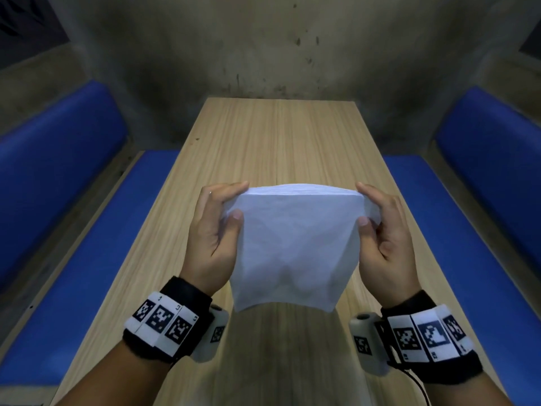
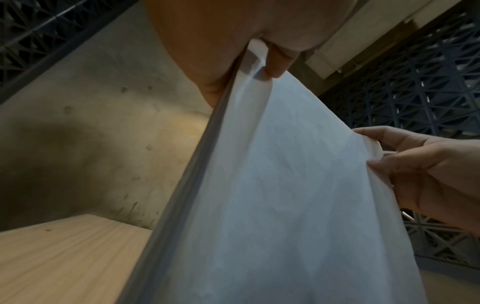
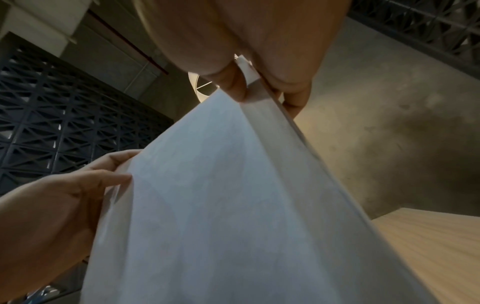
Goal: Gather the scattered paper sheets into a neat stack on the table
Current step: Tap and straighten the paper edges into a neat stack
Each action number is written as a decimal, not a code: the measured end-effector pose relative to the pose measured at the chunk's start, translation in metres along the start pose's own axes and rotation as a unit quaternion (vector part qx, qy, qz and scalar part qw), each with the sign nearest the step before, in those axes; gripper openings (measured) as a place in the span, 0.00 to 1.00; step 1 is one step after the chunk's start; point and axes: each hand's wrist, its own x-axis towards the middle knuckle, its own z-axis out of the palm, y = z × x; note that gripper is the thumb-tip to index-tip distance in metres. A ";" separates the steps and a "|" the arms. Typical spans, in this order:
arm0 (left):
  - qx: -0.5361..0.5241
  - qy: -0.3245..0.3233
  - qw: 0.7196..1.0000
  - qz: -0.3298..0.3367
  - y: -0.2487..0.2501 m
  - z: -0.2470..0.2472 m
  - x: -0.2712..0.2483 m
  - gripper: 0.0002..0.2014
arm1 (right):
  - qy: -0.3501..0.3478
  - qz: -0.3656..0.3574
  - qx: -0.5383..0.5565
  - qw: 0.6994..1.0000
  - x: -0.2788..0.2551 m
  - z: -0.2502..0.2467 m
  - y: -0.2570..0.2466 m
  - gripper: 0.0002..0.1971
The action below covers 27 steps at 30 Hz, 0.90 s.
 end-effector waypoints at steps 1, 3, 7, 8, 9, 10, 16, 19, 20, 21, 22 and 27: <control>-0.014 0.002 1.000 -0.010 0.001 0.000 -0.002 0.22 | 0.010 0.012 0.021 1.000 -0.002 0.001 0.001 0.24; -0.089 0.018 0.994 -0.065 0.000 0.000 -0.006 0.26 | 0.031 0.068 0.109 0.991 -0.008 0.004 0.002 0.26; -0.201 0.045 0.950 -0.233 -0.018 0.014 -0.033 0.12 | 0.020 0.202 0.178 0.963 -0.029 0.020 0.024 0.21; -0.190 0.037 0.945 -0.263 -0.023 0.020 -0.041 0.09 | 0.012 0.231 0.173 0.957 -0.036 0.026 0.030 0.21; -0.182 0.026 0.942 -0.279 -0.026 0.025 -0.047 0.09 | 0.007 0.251 0.164 0.954 -0.040 0.031 0.033 0.21; -0.175 0.020 0.942 -0.284 -0.027 0.028 -0.051 0.10 | 0.003 0.260 0.156 0.953 -0.041 0.033 0.033 0.21; -0.192 0.020 0.956 -0.221 -0.021 0.024 -0.044 0.14 | 0.012 0.225 0.204 0.953 -0.030 0.023 0.026 0.20; -0.166 0.009 0.950 -0.263 -0.034 0.026 -0.054 0.16 | 0.007 0.254 0.191 0.948 -0.042 0.028 0.033 0.19; -0.154 0.004 0.947 -0.283 -0.039 0.028 -0.061 0.16 | 0.005 0.265 0.185 0.946 -0.048 0.031 0.037 0.22; -0.141 -0.002 0.945 -0.294 -0.042 0.031 -0.067 0.16 | 0.000 0.270 0.181 0.946 -0.054 0.033 0.041 0.27; -0.130 -0.005 0.945 -0.299 -0.044 0.032 -0.070 0.16 | -0.001 0.269 0.176 0.947 -0.058 0.034 0.045 0.30; -0.139 -0.005 0.947 -0.291 -0.049 0.033 -0.071 0.15 | -0.007 0.279 0.193 0.941 -0.056 0.032 0.048 0.23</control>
